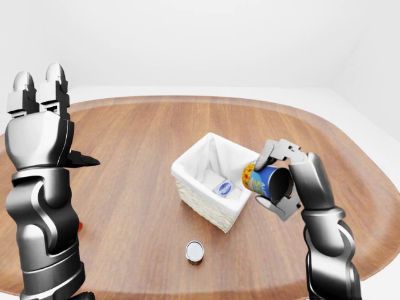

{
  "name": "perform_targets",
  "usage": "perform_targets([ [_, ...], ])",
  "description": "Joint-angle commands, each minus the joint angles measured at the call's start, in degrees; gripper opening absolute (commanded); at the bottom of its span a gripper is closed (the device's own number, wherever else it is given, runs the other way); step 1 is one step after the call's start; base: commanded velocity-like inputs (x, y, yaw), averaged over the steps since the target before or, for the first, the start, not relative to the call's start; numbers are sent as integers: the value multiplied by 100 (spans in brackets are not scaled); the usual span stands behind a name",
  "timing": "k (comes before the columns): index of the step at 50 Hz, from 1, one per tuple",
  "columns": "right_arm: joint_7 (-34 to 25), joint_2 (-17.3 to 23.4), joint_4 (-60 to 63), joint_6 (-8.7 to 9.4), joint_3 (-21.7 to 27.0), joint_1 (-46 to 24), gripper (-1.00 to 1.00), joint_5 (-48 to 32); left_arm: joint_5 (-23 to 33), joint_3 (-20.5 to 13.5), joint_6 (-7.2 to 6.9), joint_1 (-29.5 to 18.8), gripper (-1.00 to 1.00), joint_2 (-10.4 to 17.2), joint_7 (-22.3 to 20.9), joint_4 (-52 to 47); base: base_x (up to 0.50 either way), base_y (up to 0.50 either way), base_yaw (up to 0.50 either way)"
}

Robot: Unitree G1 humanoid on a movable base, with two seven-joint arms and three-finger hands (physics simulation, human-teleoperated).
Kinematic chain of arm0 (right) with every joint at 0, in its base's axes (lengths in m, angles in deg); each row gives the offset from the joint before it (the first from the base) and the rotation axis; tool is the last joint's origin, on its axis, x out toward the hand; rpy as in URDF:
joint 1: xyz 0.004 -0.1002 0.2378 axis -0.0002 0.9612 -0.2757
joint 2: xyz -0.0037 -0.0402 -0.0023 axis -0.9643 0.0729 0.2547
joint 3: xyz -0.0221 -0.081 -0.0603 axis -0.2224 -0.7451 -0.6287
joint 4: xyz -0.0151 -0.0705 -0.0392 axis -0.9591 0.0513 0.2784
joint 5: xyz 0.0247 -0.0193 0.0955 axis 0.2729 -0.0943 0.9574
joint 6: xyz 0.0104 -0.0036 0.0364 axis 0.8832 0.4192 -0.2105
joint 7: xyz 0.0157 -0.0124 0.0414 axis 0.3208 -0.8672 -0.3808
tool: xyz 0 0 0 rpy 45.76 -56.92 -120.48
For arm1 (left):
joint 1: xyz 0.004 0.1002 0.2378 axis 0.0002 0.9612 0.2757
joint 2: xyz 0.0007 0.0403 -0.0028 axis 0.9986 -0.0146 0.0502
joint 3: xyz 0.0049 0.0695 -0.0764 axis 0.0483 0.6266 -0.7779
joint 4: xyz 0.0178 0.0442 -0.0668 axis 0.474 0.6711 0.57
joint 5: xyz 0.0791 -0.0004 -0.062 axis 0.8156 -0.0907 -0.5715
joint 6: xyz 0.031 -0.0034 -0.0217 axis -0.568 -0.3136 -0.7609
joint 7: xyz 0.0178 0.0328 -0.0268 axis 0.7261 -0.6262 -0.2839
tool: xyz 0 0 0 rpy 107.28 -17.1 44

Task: Pick up the alphabet soup and the cream cheese box, and put them in the basket.

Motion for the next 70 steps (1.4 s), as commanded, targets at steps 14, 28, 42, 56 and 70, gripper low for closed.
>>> perform_targets([
  [14,-650,78,-1236,567,-671,-1838,-100,-798,-25,0,0,25,100,-22,95,-46,0,0,0],
  [28,-1267,-112,-2137,602,-967,-2486,-100,-1432,-35,5,0,19,100,-14,85,-30,0,0,0],
  [42,-1693,-121,-3248,569,-941,-3218,-100,-1882,-14,7,0,17,100,-5,42,-77,0,0,0],
  [56,-1985,-37,-4511,642,-881,-3962,-100,-1848,-34,21,0,5,100,-14,77,-45,0,0,0],
  [70,-1915,12,-5471,641,-870,-4440,-100,-1914,-19,10,0,29,100,-23,43,-89,0,0,0],
])
